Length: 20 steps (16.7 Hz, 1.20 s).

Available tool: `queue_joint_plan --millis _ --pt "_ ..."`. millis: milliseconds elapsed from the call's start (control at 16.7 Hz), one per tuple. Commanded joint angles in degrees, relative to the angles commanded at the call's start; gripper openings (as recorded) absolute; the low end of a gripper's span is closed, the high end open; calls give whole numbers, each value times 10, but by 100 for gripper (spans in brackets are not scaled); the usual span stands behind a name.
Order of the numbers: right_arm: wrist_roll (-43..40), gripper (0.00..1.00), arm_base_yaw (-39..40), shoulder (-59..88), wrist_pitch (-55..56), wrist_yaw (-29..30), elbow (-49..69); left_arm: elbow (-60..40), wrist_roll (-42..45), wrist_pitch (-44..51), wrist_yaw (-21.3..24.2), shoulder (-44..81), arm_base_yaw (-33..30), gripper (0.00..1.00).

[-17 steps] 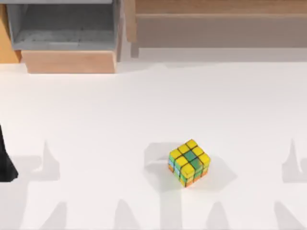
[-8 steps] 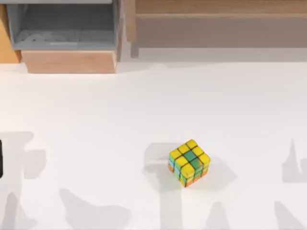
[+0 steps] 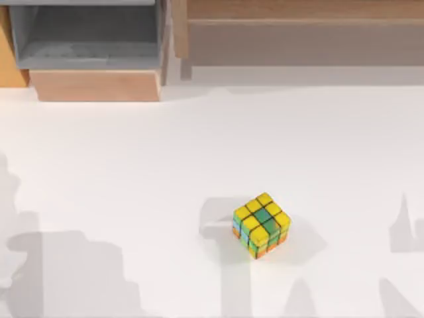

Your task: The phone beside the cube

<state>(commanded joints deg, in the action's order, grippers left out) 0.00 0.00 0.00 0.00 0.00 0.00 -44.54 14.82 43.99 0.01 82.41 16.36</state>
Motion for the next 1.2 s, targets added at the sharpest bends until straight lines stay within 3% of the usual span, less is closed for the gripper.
queue_joint_plan --millis 240,600,960,1200 --pt "0 100 0 0 0 0 0 -45 16 45 0 78 17 100" --pt "0 100 0 0 0 0 0 -44 16 44 0 82 16 100" --pt "0 100 0 0 0 0 0 -2 18 -49 0 131 19 100" --pt "0 100 0 0 0 0 0 2 18 -57 0 136 19 100"
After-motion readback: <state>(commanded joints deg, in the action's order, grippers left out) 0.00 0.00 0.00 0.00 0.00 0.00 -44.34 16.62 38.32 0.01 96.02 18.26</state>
